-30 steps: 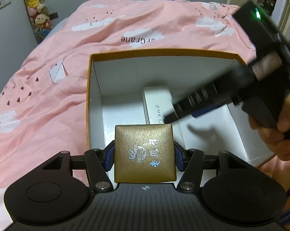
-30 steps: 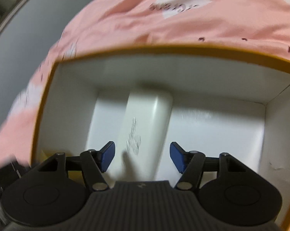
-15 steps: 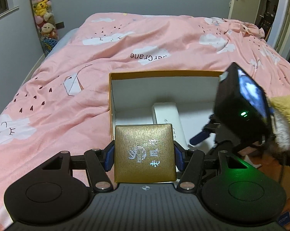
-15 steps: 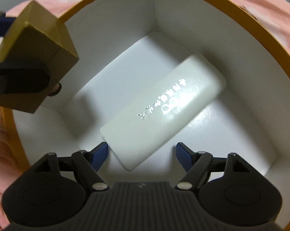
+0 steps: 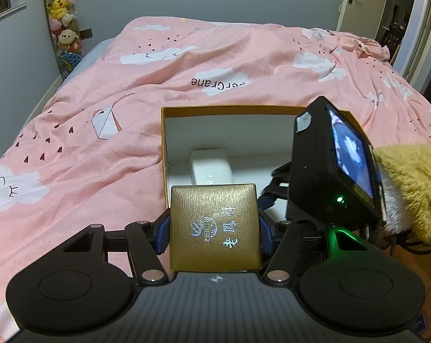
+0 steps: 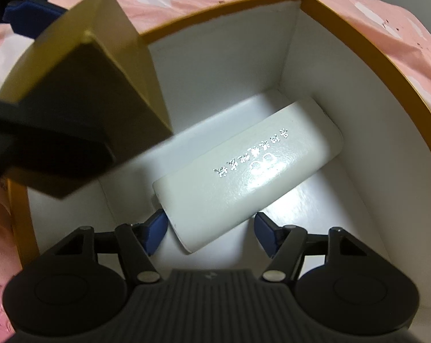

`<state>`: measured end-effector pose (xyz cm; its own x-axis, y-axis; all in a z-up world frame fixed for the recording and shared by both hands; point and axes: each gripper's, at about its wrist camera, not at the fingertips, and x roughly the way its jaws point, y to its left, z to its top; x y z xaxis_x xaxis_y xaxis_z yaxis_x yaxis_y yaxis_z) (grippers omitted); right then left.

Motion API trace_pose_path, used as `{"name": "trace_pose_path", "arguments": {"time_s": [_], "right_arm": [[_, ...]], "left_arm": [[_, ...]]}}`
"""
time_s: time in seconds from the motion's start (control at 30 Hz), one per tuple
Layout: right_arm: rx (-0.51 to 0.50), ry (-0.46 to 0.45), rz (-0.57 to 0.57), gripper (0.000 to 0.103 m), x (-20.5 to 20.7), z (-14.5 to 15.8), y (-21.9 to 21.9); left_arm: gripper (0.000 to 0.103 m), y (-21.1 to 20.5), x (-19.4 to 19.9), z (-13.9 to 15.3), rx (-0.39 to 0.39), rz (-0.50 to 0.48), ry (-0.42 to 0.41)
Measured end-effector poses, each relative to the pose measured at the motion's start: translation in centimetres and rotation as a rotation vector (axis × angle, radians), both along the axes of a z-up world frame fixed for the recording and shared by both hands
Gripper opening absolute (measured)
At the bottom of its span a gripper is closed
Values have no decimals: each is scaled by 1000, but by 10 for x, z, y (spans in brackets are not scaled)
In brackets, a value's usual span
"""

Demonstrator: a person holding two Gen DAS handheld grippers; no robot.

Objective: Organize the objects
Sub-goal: 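Lower the white case onto the box floor and open the right tool, then lower the gold box into the orange box beside the white case, open left tool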

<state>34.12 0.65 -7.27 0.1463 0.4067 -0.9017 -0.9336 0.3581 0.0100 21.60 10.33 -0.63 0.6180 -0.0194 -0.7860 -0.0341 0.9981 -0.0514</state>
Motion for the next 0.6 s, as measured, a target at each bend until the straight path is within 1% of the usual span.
{"name": "trace_pose_path", "arguments": {"time_s": [0.13, 0.2, 0.37, 0.5, 0.57, 0.6], "right_arm": [[46, -11, 40, 67, 1, 0, 4], [75, 0, 47, 67, 5, 1, 6], [137, 6, 63, 68, 12, 1, 3], [151, 6, 69, 67, 18, 4, -4], [126, -7, 57, 71, 21, 8, -7], [123, -15, 53, 71, 22, 12, -10]], "left_arm": [[67, 5, 2, -2, -44, 5, 17], [67, 7, 3, -4, -66, 11, 29], [67, 6, 3, -5, -57, 15, 34], [67, 4, 4, -5, -57, 15, 37], [67, 4, 4, -5, -57, 17, 40], [67, 4, 4, -5, -57, 19, 40]]}}
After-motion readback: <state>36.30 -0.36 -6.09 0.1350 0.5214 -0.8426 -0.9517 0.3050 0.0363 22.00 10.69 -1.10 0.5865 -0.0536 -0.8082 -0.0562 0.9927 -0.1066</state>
